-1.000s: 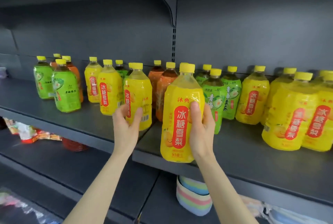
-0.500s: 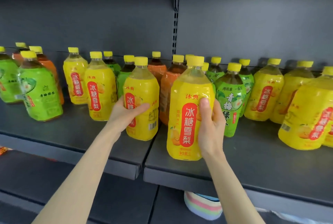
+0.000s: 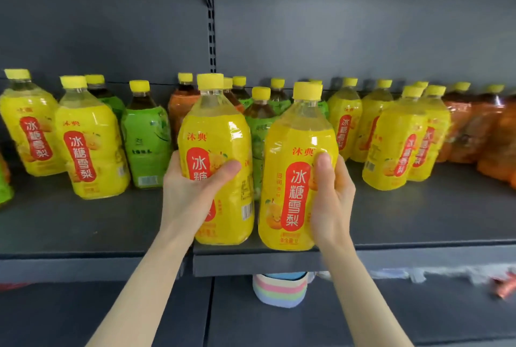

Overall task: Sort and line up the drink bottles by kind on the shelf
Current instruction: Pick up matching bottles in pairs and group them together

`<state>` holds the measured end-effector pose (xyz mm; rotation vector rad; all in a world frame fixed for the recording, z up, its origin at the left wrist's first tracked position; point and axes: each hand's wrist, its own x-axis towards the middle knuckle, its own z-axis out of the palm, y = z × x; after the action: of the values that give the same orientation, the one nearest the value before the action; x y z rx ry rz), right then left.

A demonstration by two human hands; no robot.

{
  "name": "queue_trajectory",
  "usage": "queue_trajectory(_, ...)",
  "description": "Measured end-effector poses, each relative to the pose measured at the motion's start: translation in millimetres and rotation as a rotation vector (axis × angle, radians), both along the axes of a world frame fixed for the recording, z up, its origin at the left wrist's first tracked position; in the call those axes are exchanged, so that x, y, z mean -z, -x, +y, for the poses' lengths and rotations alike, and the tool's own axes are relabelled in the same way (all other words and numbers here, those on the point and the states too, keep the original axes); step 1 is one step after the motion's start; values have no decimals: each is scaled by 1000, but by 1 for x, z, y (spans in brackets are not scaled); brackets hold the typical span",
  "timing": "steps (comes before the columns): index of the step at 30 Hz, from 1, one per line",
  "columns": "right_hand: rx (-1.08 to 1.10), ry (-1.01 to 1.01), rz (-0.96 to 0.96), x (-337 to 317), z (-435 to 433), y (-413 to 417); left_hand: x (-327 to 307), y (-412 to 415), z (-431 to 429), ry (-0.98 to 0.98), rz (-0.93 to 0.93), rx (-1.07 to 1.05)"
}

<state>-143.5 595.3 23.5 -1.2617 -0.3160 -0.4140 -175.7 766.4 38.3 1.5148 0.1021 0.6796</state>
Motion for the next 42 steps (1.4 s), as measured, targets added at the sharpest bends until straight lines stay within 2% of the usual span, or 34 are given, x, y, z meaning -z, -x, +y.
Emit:
queue_trajectory(11, 208, 10, -15, -1, -150, 1, 7, -17, -155, -12, -55, 159)
queue_trajectory(20, 254, 58, -2, 4, -273, -28, 22, -52, -285, -41, -37, 60)
queue_trajectory(28, 190, 128, -11, 12, -301, -94, 30, -112, -319, -155, -47, -76)
queue_trajectory(33, 195, 250, -21, 11, -305, -130, 33, -133, -321, -196, -11, -100)
queue_trajectory(42, 236, 422, -23, 8, -312, -153, 31, -151, -320, -214, 66, -217)
